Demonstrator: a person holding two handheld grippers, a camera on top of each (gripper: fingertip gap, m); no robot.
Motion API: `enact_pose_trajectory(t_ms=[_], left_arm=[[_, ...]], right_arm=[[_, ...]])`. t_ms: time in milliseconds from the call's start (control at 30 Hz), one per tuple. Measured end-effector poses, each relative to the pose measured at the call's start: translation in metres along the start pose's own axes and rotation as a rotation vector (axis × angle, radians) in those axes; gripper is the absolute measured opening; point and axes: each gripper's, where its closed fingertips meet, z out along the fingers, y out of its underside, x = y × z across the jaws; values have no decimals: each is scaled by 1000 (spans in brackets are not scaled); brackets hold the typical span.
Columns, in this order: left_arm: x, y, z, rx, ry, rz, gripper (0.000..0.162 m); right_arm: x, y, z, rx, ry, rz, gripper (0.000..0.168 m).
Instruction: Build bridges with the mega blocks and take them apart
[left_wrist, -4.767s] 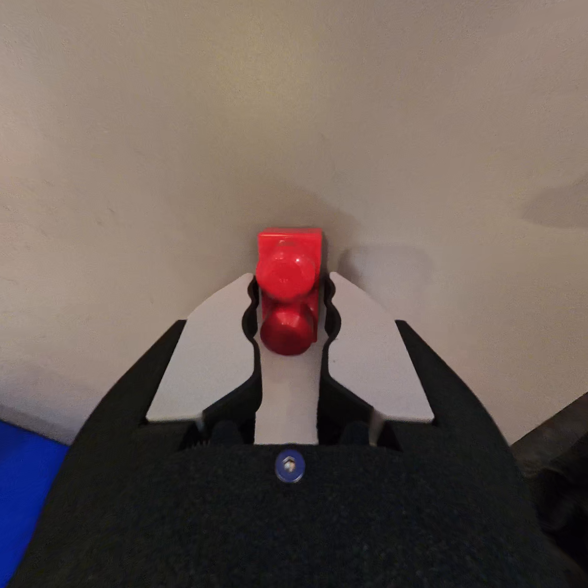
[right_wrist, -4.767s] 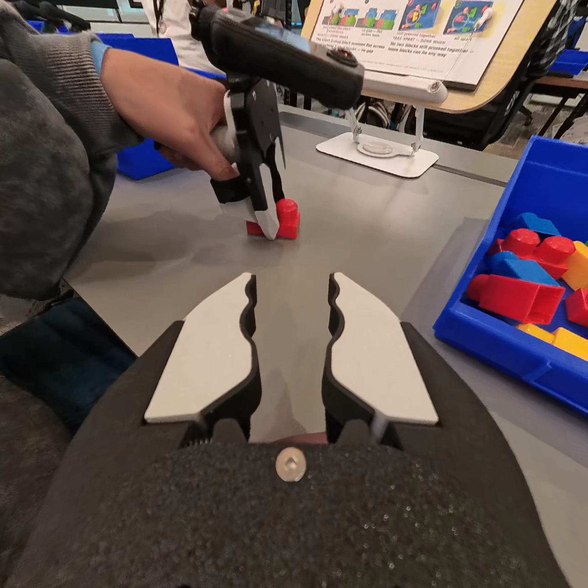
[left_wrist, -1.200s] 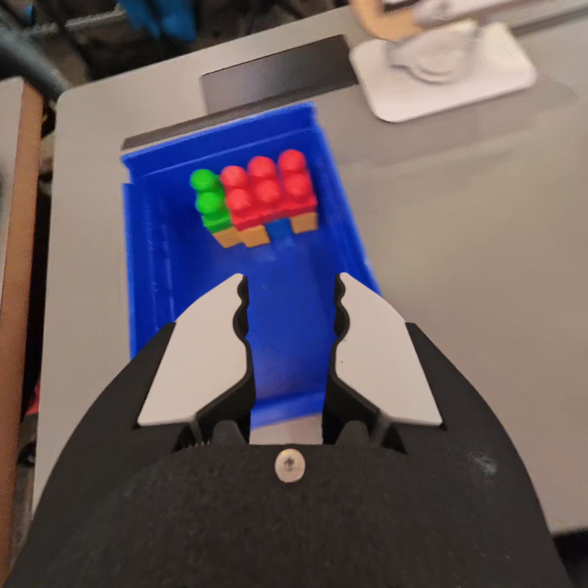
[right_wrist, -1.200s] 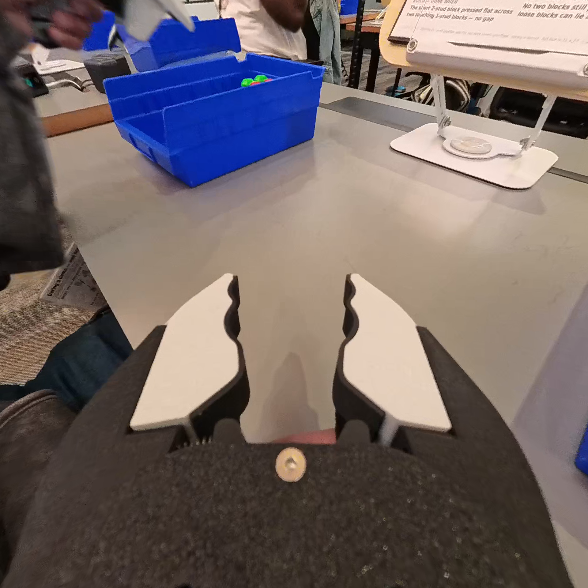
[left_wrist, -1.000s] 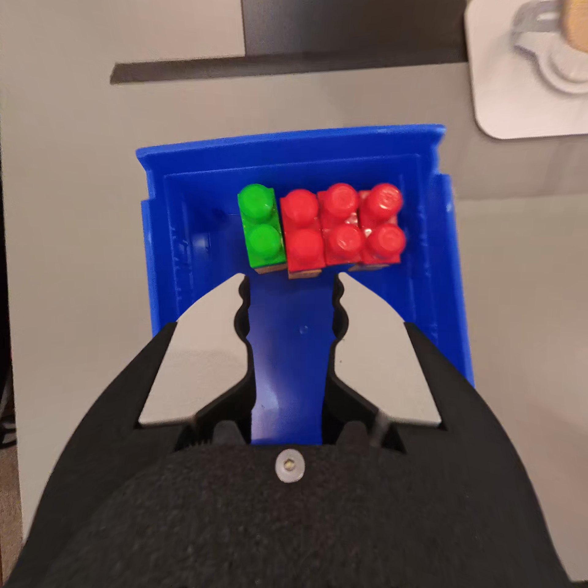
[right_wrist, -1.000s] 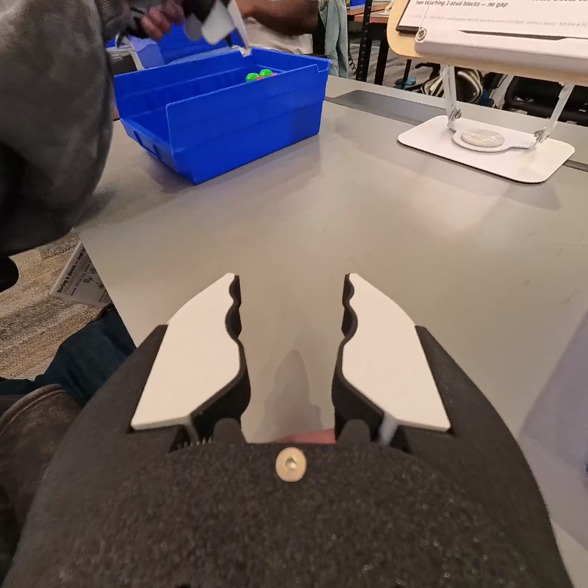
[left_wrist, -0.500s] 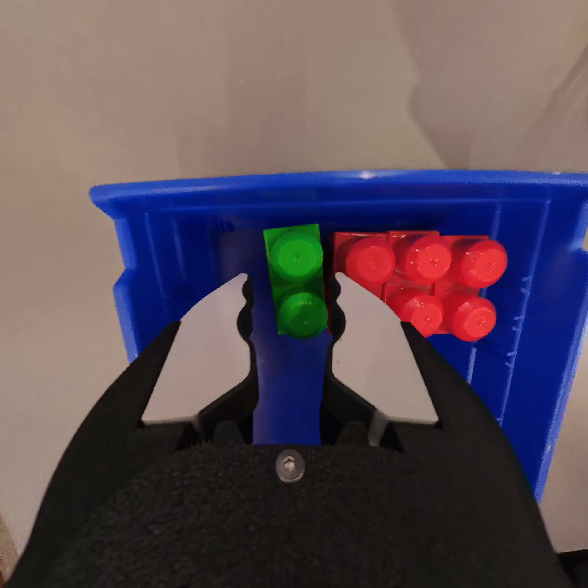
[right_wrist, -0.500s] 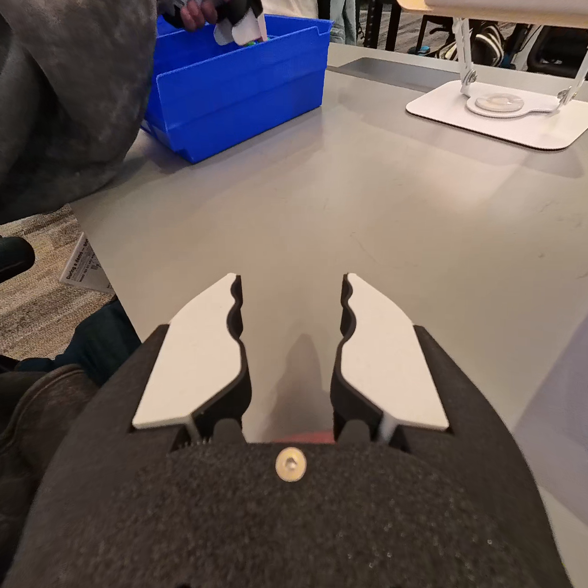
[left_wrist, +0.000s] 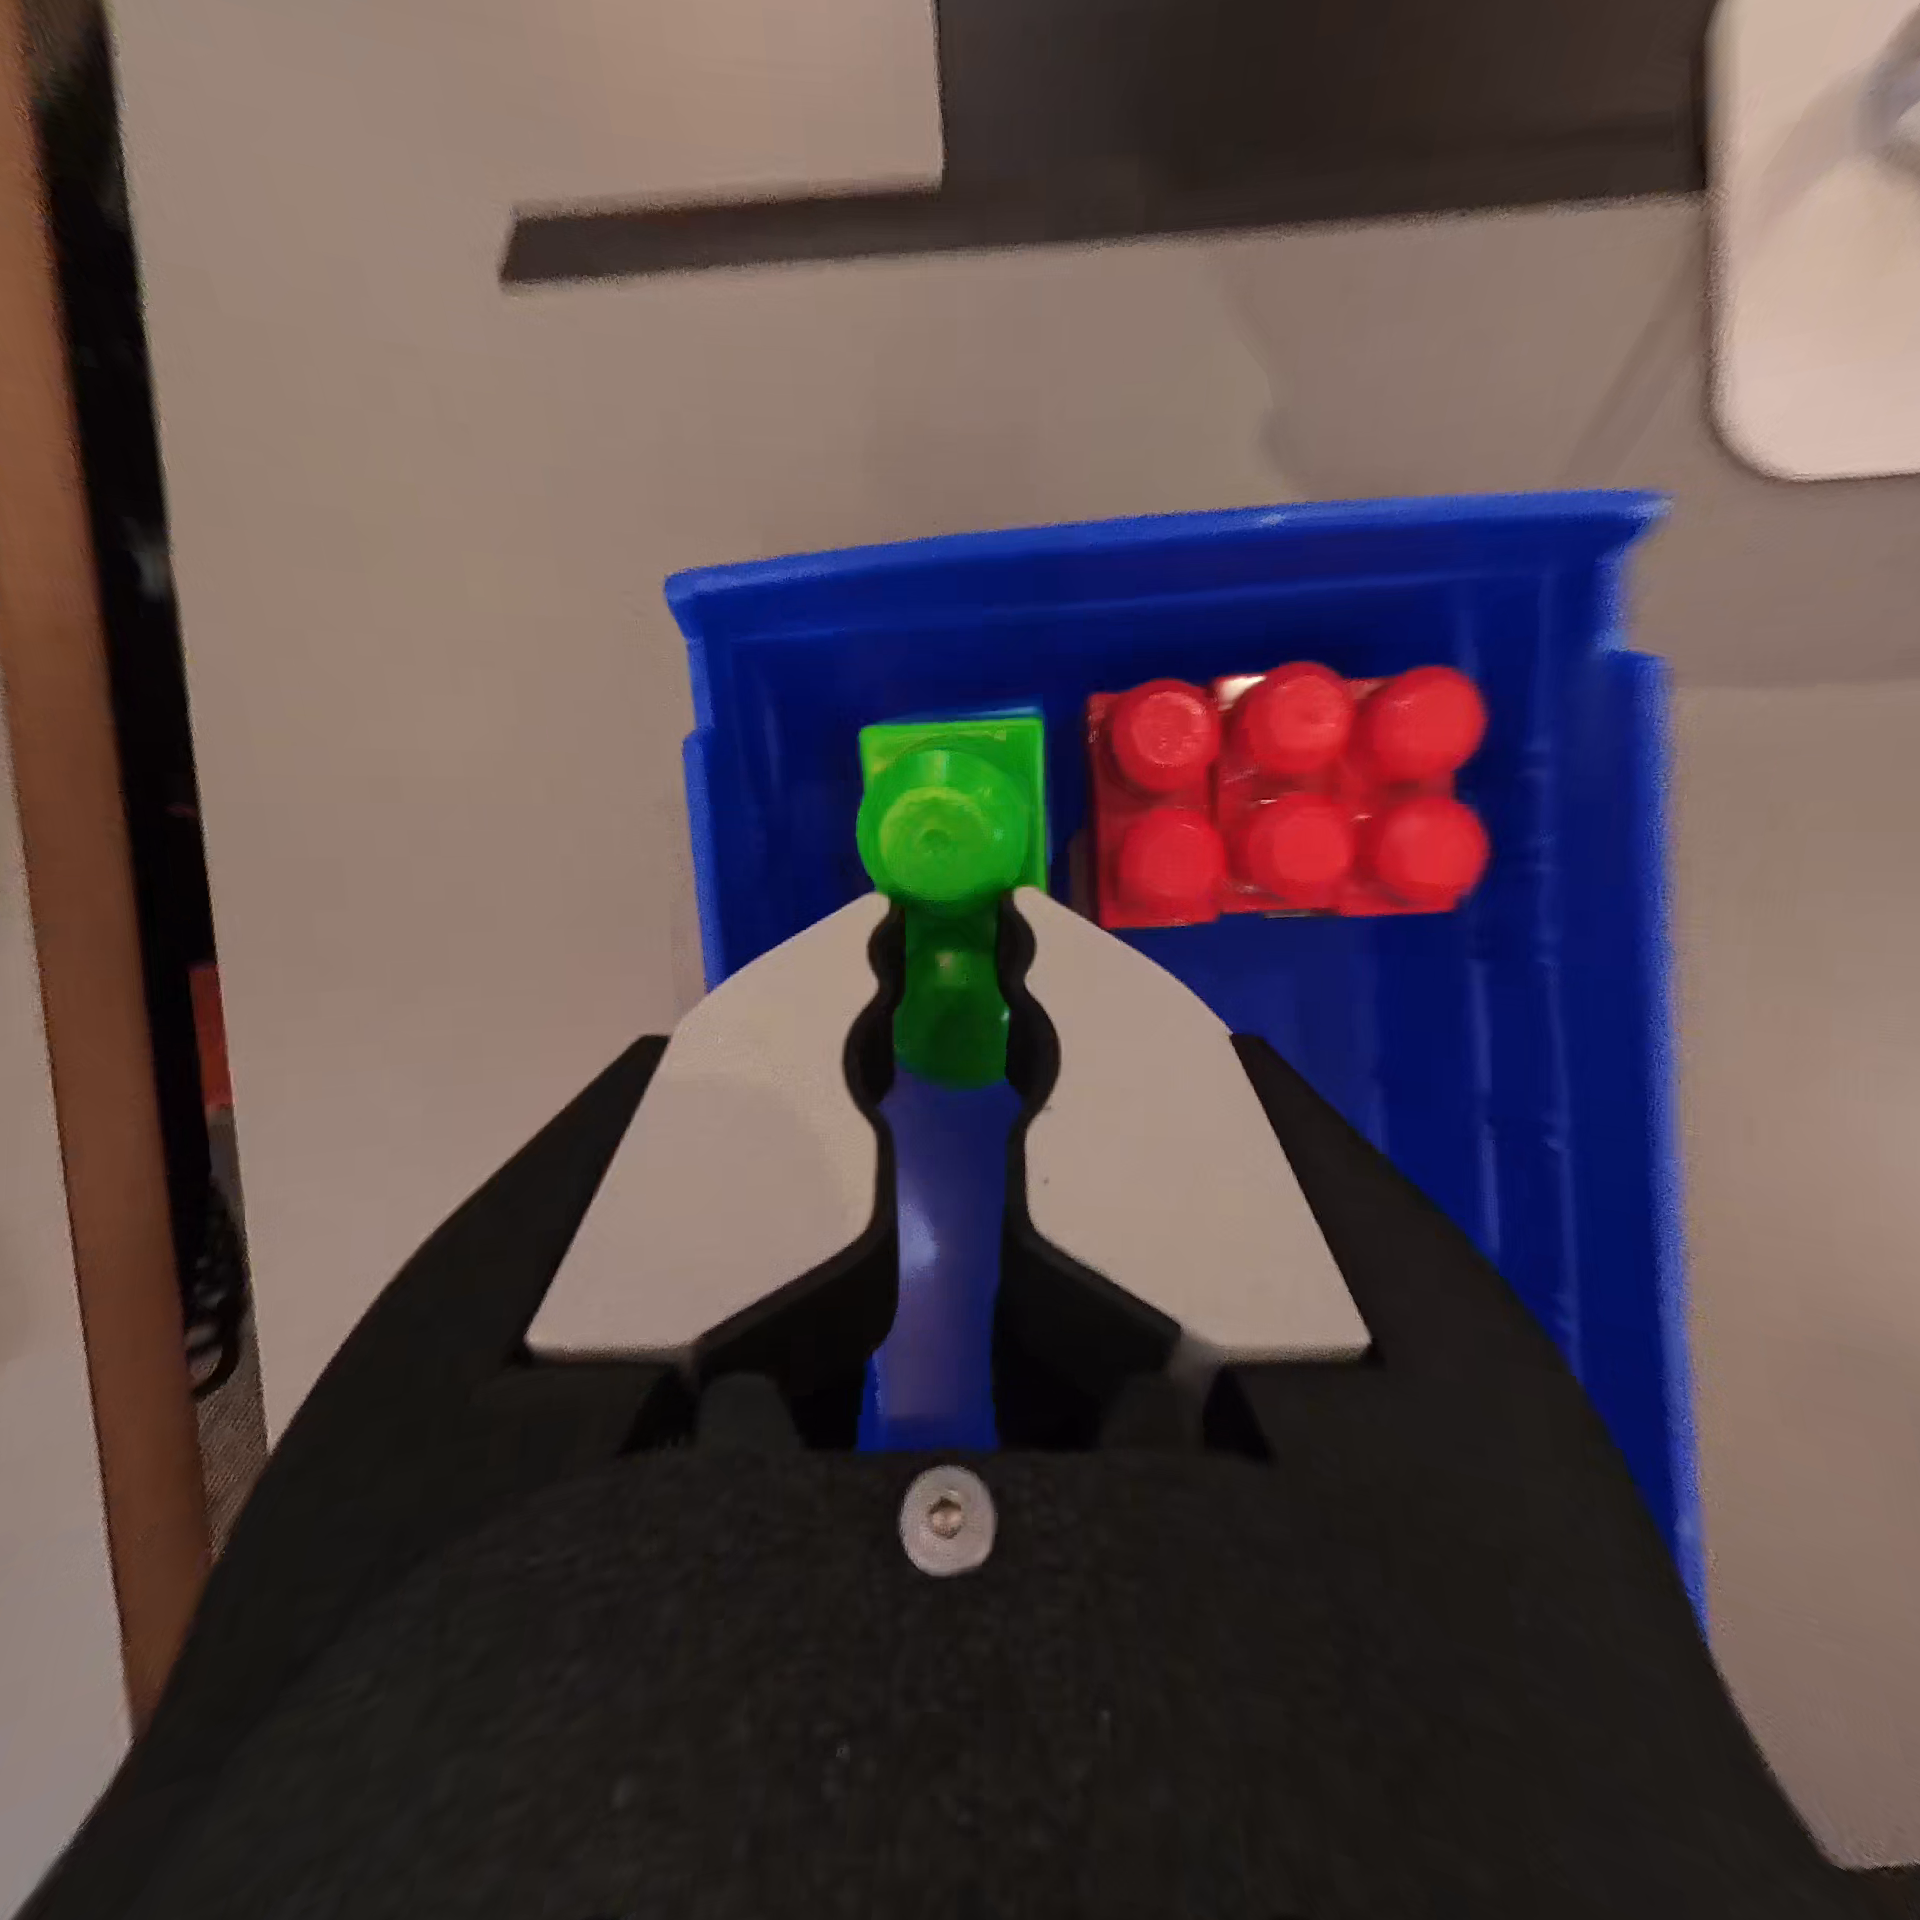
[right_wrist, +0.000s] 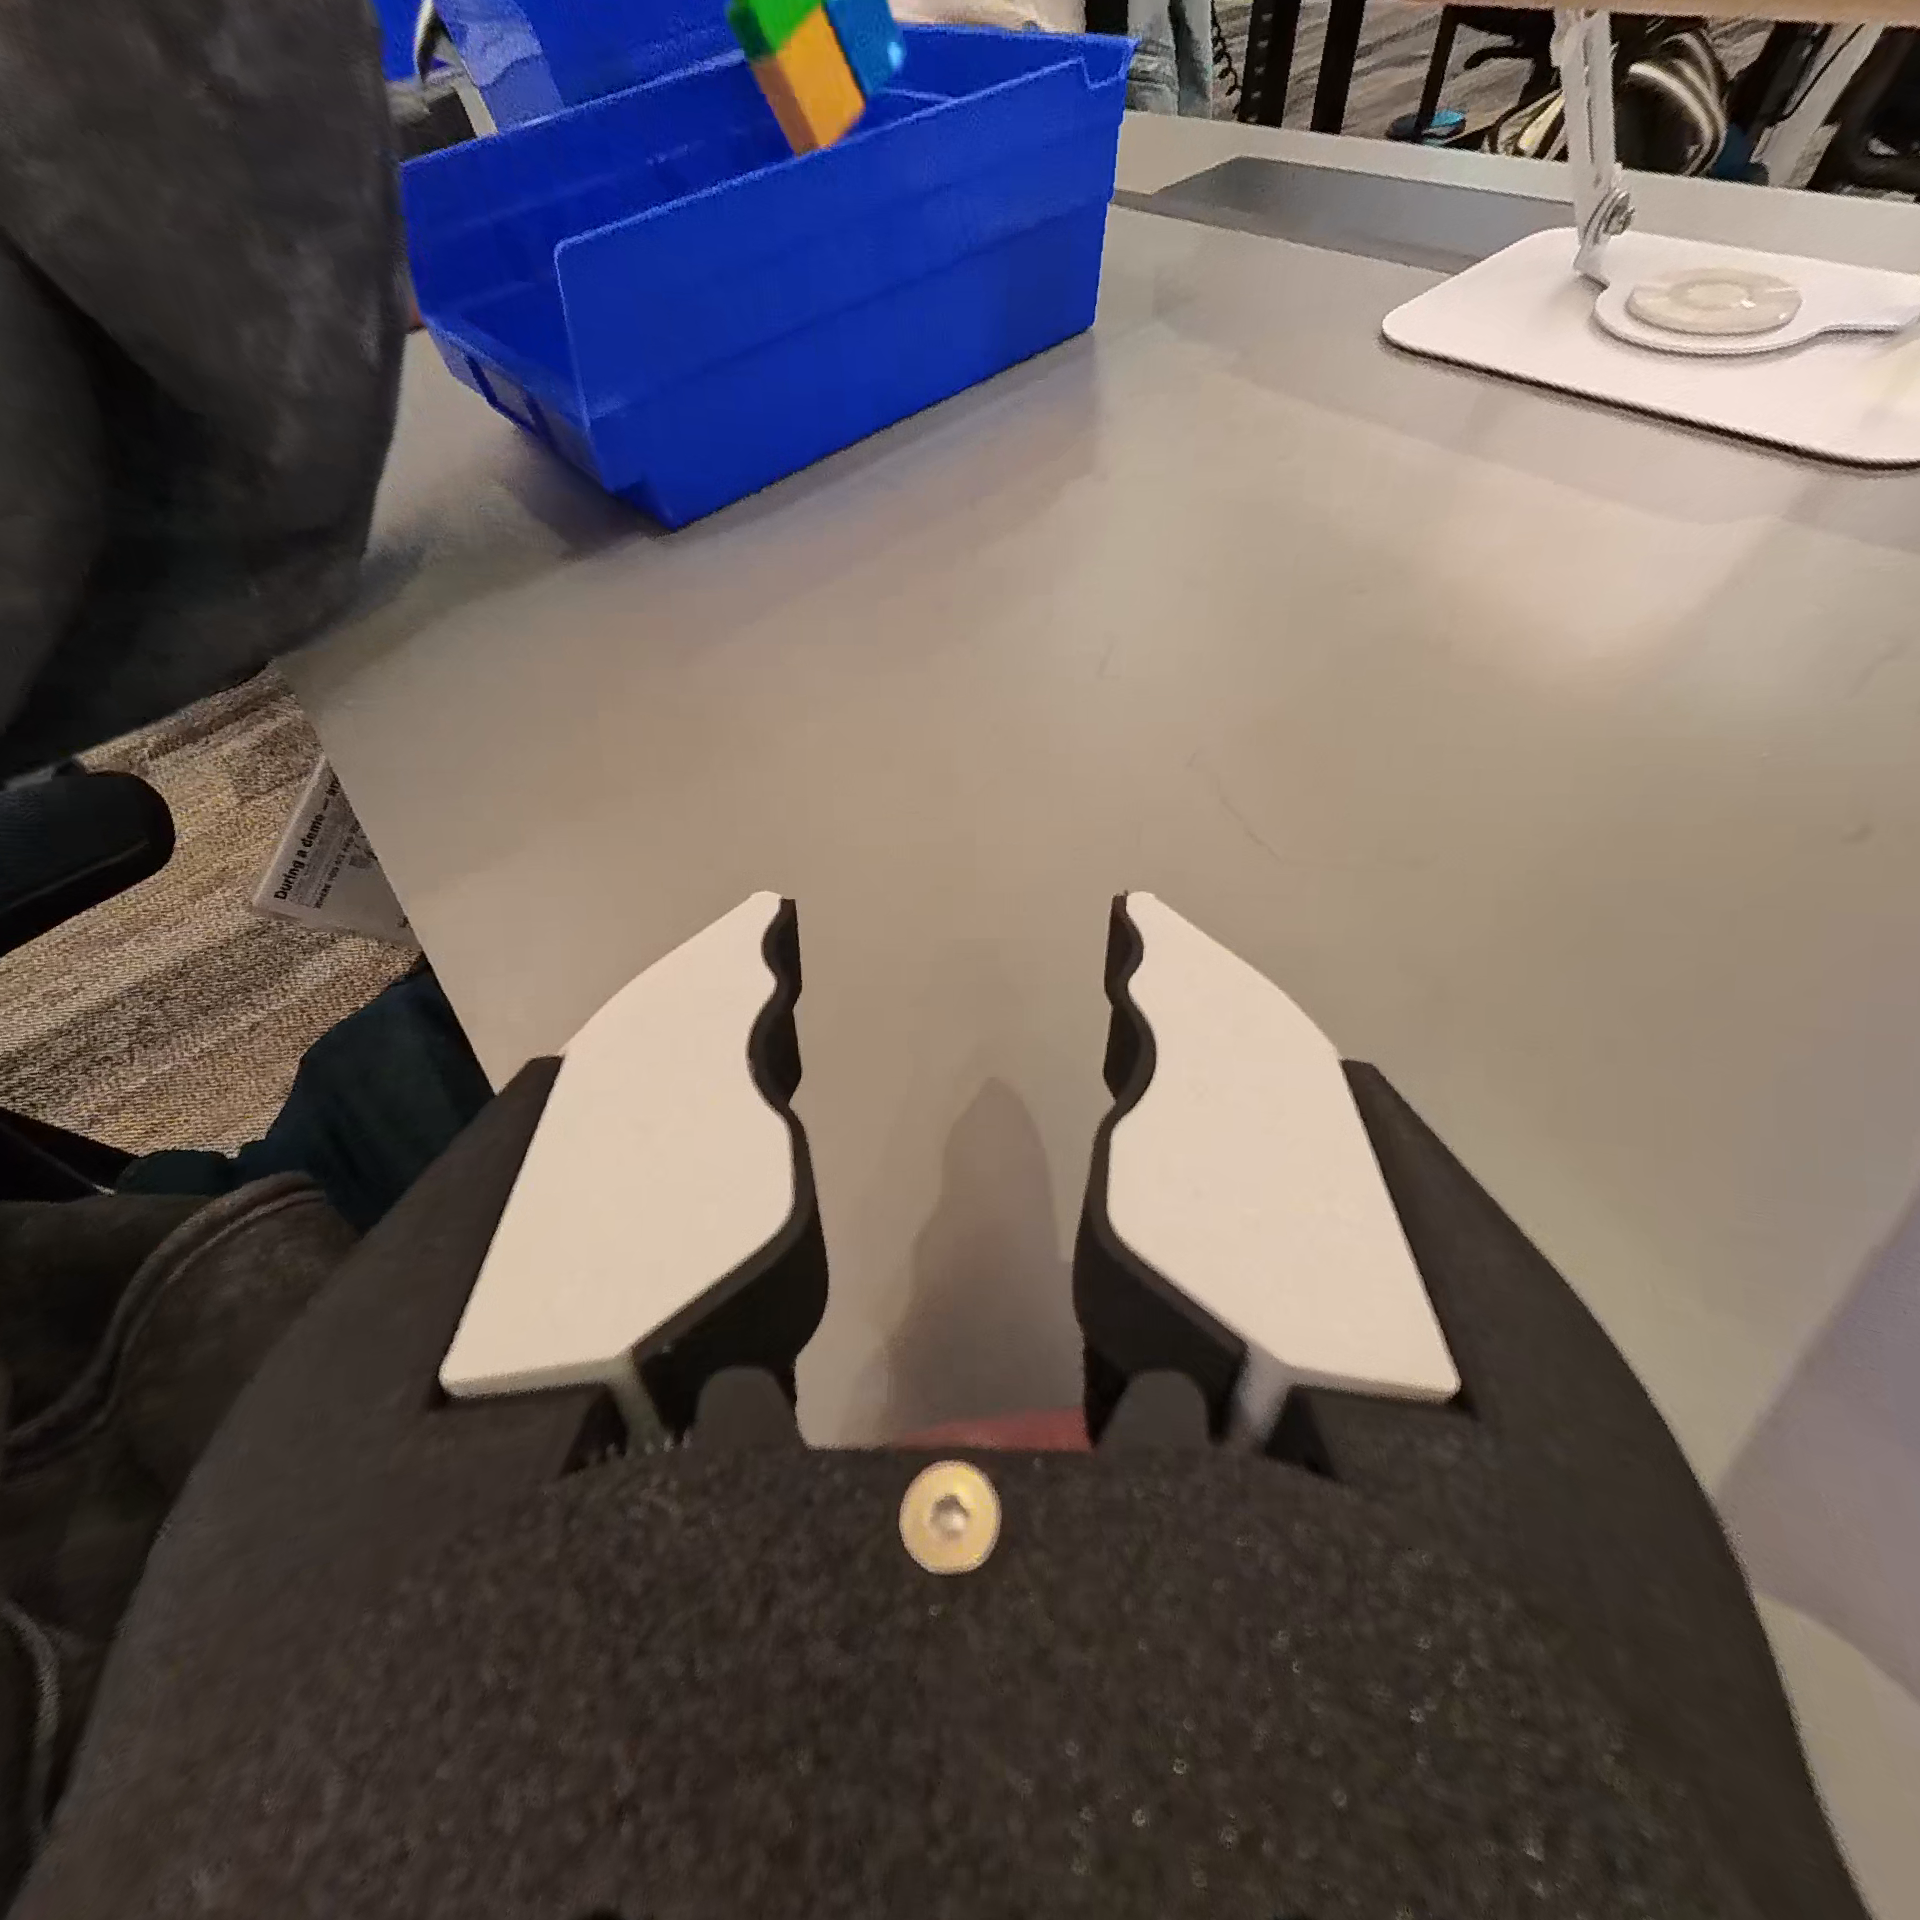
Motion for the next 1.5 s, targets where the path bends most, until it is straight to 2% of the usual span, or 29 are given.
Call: enact_pose_trajectory(t_ms=[67,167,233,433,533,600,733,867,967,1100,1233,1300,1333,1500], left_arm=[[16,-1,-33,125,63,14,16],[35,14,-65,203,88,58,16],[39,26,-73,221,85,79,16],[56,50,-93,295,224,57,16],[81,57,-118,380,369,70,16],[107,62,-137,446,523,73,16],[172,79,-165,518,874,99,16],[234,100,-168,500,1107,133,16],[270,114,-164,485,1210,164,16],[307,134,-155,446,1299,208,16],[333,156,-138,389,1323,236,16],[342,167,-129,355,1317,261,16],[345,170,-126,352,1308,264,16],[349,174,-118,317,1333,246,16]], right_arm=[[1,-2,-1,6,-2,8,57],[-1,-2,0,10,-17,29,57],[-2,-3,1,8,-22,32,57],[-5,-3,3,1,-19,28,56],[-6,-4,4,0,-18,20,56],[-6,-7,6,9,-31,30,56],[-10,-39,16,67,-136,100,56],[-23,-89,25,161,-374,250,58],[-30,-104,33,172,-526,334,65],[-28,-119,28,282,-652,453,66],[-31,-112,34,275,-664,434,67],[-31,-107,37,269,-652,428,55],[-31,-105,37,264,-667,423,38],[-26,-99,37,242,-691,469,36]])
